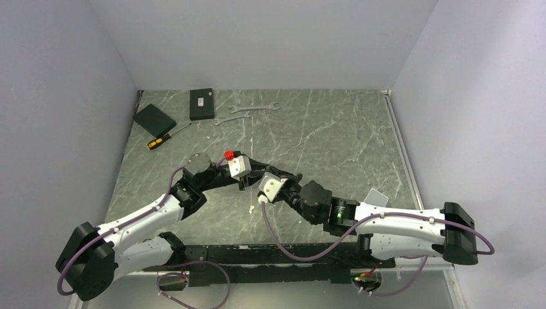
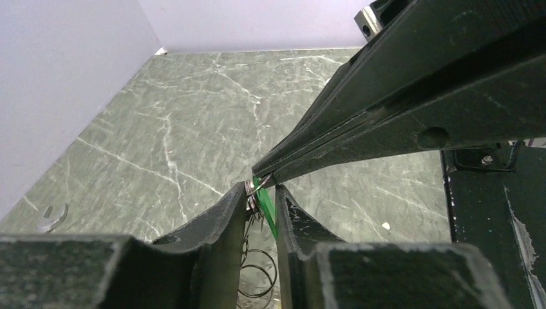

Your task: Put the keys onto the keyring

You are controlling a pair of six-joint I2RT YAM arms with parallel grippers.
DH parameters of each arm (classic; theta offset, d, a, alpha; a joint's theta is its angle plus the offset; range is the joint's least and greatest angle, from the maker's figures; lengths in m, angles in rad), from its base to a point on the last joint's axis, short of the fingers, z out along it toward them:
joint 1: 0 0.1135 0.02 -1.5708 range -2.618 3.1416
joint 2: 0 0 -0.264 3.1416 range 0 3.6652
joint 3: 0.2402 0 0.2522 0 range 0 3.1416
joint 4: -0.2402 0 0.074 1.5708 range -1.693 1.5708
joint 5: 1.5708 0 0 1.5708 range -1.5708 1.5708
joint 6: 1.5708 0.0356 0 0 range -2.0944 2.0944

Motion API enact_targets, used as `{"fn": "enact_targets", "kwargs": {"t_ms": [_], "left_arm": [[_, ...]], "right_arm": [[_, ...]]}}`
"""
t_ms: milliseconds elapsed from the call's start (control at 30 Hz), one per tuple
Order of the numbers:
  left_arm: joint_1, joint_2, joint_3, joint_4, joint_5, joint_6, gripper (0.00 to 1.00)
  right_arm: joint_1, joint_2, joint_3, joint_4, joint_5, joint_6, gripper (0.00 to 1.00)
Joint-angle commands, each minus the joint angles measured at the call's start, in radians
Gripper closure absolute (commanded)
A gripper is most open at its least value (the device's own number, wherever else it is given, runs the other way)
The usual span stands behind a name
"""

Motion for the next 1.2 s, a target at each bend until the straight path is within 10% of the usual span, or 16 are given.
{"fn": "enact_targets", "kwargs": {"t_ms": [0, 133, 167, 433, 1167], "left_arm": [[-0.005, -0.020, 0.020, 0.007, 0.074, 0.016, 0.68], [-0.006, -0.069, 0.026, -0.071, 0.124, 0.090, 0.03], [-0.006, -0.082, 0.028, -0.094, 0.124, 0.112, 0.01], [-0.006, -0.130, 0.014, -0.127, 0.048, 0.126, 0.01], [-0.006, -0.239, 0.028, -0.253, -0.276, 0.215, 0.51]], "right_arm": [[0.002, -0.047, 0.026, 0.097, 0.001, 0.004, 1.00], [0.002, -0.057, 0.019, 0.100, 0.003, 0.001, 1.00], [0.003, -0.059, 0.017, 0.100, 0.003, 0.000, 1.00], [0.002, -0.057, 0.019, 0.093, 0.004, 0.003, 1.00], [0.002, -0.088, 0.001, 0.078, -0.045, 0.032, 1.00]]}}
